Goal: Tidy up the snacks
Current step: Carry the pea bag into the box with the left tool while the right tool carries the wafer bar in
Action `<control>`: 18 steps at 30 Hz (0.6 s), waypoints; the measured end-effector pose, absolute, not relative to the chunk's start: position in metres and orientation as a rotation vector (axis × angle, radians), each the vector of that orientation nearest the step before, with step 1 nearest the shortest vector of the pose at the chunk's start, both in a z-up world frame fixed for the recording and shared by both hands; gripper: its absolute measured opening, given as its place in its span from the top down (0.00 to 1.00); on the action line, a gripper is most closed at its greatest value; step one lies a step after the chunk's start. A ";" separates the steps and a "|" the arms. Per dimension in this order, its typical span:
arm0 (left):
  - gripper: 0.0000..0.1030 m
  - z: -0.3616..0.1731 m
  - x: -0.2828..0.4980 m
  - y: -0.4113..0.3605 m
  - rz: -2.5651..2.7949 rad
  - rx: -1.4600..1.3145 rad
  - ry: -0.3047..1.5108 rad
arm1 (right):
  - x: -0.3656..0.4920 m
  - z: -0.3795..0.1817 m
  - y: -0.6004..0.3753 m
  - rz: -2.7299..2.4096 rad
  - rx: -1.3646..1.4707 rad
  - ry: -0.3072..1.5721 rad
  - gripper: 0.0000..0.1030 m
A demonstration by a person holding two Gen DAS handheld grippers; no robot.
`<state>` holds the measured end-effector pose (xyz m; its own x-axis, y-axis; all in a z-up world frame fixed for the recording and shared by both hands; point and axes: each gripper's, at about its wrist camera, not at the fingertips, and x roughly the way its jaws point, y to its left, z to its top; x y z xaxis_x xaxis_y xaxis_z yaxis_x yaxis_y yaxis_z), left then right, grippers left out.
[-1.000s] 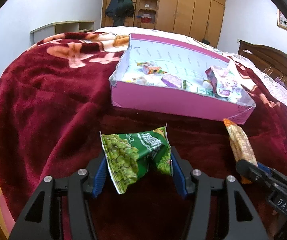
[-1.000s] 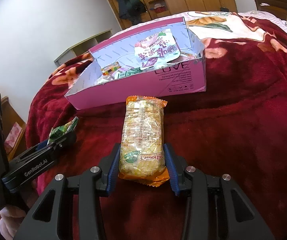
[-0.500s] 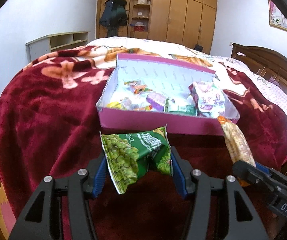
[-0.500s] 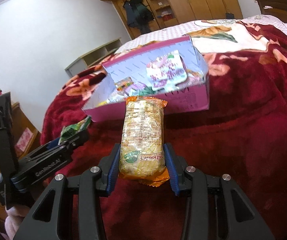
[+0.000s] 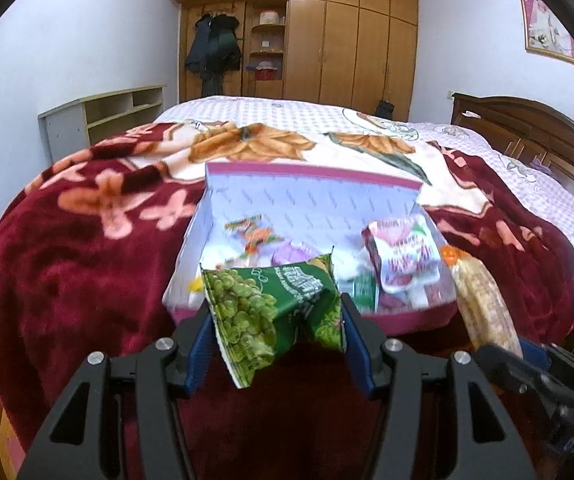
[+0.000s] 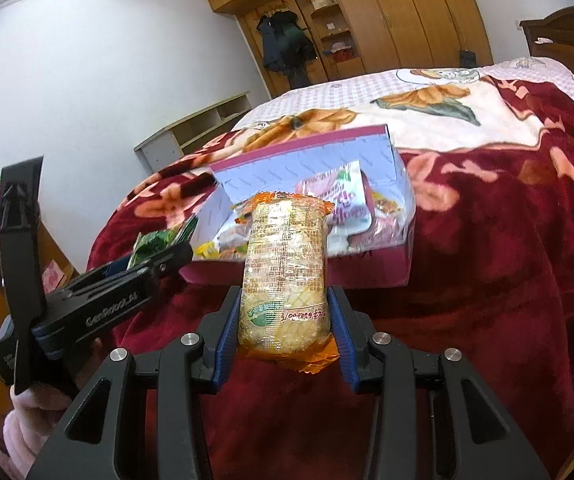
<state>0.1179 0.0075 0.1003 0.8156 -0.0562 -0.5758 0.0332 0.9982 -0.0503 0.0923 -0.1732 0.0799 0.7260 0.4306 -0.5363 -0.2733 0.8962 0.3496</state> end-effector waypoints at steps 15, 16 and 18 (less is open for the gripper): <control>0.42 0.092 0.191 -0.002 -0.053 -0.050 0.653 | 0.140 0.102 -0.170 0.371 0.190 0.625 0.58; 0.42 0.089 0.195 -0.002 -0.049 -0.048 0.655 | 0.144 0.103 -0.169 0.372 0.186 0.624 0.58; 0.42 0.083 0.204 -0.002 -0.035 -0.042 0.662 | 0.152 0.105 -0.167 0.369 0.177 0.621 0.58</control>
